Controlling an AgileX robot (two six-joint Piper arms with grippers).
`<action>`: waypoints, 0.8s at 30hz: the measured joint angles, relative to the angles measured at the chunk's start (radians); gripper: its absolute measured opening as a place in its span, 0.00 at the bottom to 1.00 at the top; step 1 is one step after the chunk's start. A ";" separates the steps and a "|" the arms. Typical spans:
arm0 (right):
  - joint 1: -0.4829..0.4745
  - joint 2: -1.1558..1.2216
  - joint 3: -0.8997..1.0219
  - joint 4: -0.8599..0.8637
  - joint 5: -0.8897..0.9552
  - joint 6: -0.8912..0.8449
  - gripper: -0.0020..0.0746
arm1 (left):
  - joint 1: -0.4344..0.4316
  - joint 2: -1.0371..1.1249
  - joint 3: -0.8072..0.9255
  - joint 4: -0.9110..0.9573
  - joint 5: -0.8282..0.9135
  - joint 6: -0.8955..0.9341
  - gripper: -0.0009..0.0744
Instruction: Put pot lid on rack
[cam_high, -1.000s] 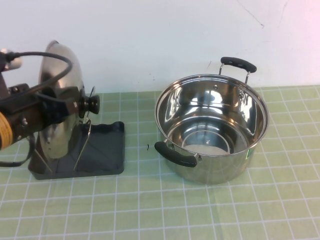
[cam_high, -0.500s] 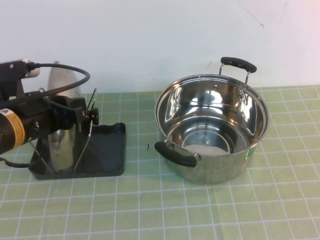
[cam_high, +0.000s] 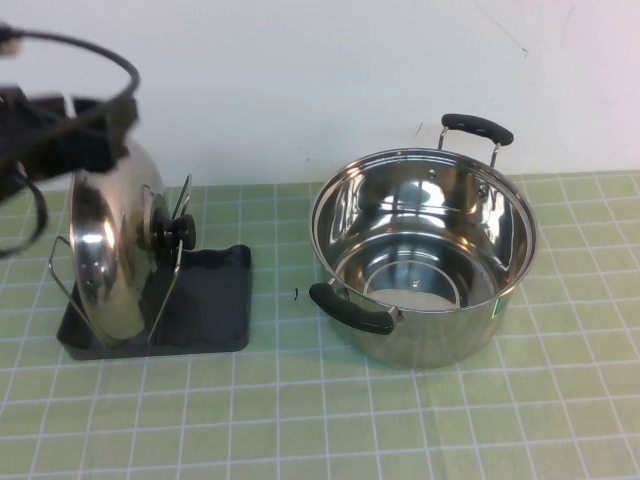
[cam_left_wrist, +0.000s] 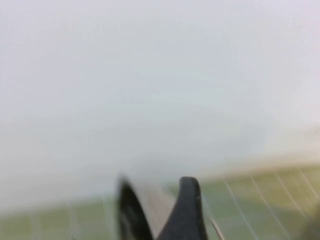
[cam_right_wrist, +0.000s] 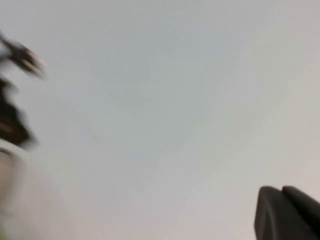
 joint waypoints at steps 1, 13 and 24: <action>0.000 0.000 -0.005 0.001 0.089 -0.033 0.02 | 0.000 -0.017 -0.015 0.027 0.025 0.000 0.73; 0.000 0.106 -0.158 0.246 1.040 -0.789 0.02 | 0.000 -0.174 -0.054 0.186 0.406 0.031 0.10; 0.000 0.118 -0.397 0.833 1.138 -1.037 0.02 | 0.000 -0.184 -0.015 -0.109 0.519 0.279 0.01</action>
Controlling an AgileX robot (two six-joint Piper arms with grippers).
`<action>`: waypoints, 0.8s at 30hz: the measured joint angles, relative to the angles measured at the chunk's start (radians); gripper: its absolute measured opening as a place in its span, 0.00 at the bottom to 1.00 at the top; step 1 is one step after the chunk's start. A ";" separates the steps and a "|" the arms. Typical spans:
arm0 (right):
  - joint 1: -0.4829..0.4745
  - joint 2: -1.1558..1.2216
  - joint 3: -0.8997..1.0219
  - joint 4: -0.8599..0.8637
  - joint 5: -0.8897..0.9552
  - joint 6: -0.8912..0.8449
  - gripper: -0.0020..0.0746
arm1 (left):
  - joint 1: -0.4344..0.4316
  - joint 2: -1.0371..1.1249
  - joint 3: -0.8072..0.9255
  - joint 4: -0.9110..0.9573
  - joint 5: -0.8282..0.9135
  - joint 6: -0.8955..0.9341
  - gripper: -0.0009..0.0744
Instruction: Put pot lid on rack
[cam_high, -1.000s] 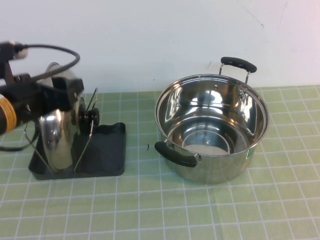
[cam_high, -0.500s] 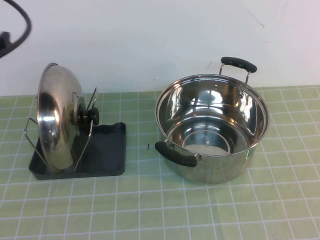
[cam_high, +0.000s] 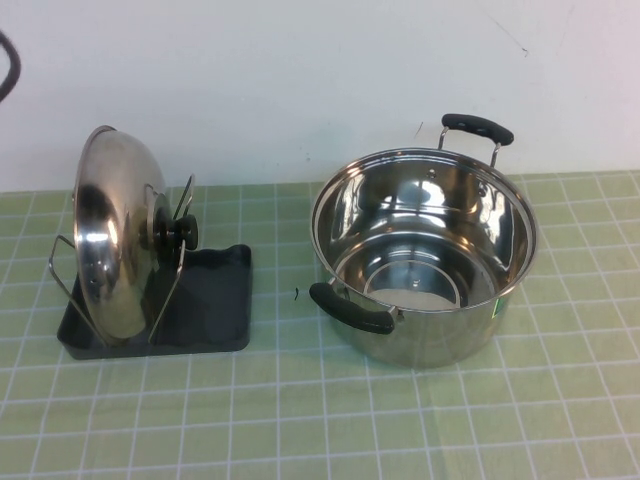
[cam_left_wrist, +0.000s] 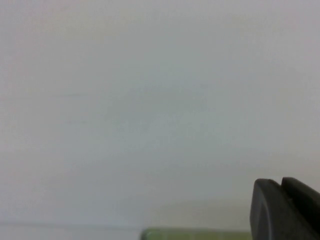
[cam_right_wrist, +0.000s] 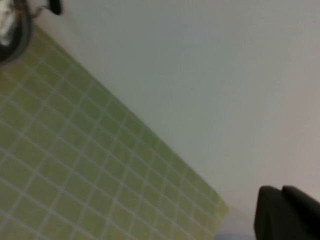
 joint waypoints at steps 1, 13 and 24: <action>0.000 -0.003 -0.005 0.055 0.000 -0.014 0.02 | 0.000 0.000 0.002 -0.065 0.058 0.092 0.01; 0.000 -0.111 0.052 0.347 -0.041 -0.070 0.02 | 0.000 -0.010 0.011 -1.237 0.388 0.995 0.01; 0.000 -0.476 0.470 0.374 -0.293 -0.004 0.02 | 0.000 -0.353 0.311 -1.899 0.089 1.596 0.01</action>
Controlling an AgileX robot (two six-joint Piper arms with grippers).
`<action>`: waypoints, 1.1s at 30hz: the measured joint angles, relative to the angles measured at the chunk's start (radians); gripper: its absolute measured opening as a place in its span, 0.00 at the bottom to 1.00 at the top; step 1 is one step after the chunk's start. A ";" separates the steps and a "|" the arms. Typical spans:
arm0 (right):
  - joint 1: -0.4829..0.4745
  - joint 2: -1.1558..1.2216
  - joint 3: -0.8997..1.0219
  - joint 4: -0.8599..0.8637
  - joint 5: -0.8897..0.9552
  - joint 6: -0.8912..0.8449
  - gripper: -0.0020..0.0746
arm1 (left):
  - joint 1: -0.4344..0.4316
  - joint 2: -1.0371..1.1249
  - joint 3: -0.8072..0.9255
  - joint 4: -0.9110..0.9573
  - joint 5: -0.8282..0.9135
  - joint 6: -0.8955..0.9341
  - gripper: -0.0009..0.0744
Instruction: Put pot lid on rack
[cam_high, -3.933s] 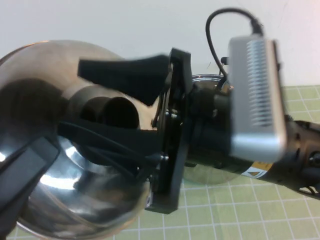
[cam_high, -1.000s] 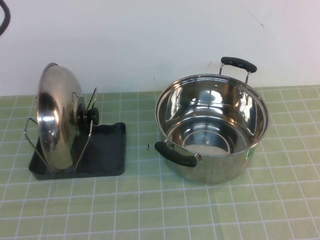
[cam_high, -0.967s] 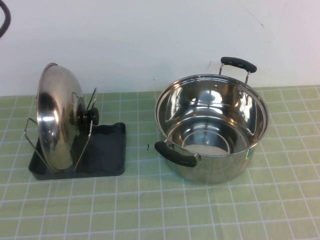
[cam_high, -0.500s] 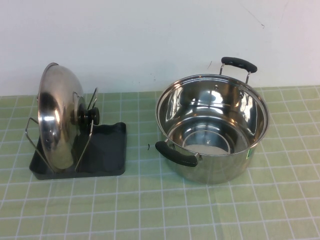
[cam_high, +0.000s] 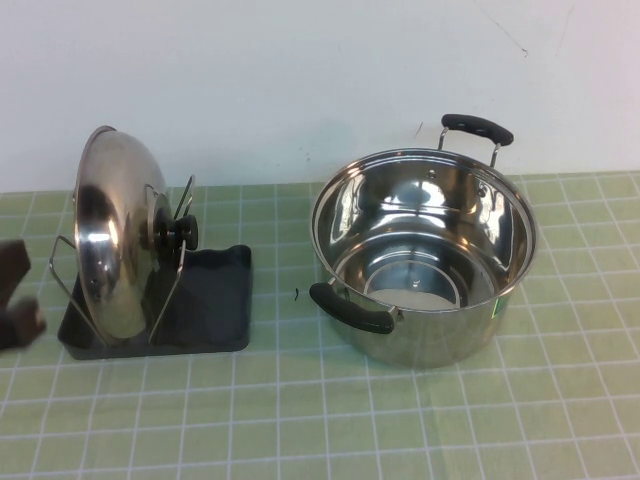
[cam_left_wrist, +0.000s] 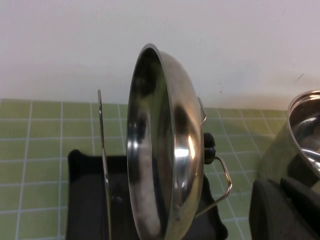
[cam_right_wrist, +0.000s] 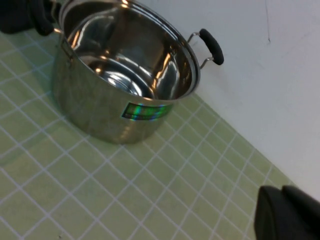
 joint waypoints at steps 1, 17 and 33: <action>0.000 -0.038 0.045 0.000 -0.036 0.025 0.02 | 0.000 -0.043 0.045 -0.032 -0.021 0.043 0.01; 0.000 -0.233 0.377 0.012 -0.278 0.213 0.02 | 0.000 -0.360 0.321 -0.196 -0.131 0.291 0.01; 0.000 -0.233 0.393 0.012 -0.282 0.217 0.02 | 0.000 -0.367 0.343 -0.203 -0.059 0.291 0.01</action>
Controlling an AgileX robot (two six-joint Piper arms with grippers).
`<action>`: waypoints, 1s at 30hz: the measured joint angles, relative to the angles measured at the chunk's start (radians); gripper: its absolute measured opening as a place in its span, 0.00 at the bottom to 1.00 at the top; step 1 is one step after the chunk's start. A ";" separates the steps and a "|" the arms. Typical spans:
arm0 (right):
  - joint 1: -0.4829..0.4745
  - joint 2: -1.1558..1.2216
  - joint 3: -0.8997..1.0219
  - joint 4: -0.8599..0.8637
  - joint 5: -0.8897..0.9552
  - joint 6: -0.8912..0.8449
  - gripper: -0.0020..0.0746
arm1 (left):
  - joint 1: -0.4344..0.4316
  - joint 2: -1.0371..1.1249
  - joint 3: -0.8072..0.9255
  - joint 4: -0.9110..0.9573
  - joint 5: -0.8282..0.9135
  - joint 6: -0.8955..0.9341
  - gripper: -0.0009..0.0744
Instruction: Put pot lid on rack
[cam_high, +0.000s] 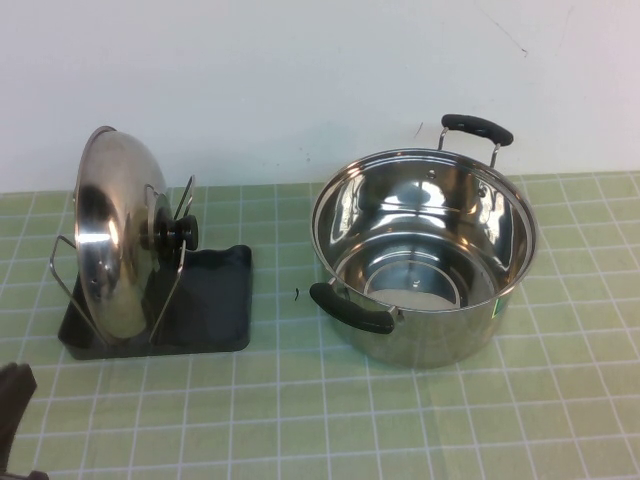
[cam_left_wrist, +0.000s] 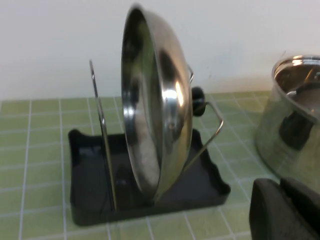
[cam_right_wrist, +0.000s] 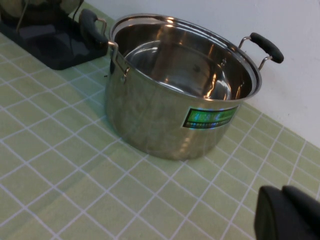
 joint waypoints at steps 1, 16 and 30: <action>0.000 0.000 0.000 0.000 0.000 0.000 0.02 | 0.000 -0.004 0.018 -0.004 -0.003 -0.003 0.01; 0.000 0.000 0.000 0.000 -0.002 0.002 0.02 | 0.000 -0.373 0.317 0.454 -0.190 -0.249 0.01; 0.000 0.000 0.000 0.000 -0.005 0.002 0.02 | 0.000 -0.383 0.315 0.658 0.045 -0.709 0.01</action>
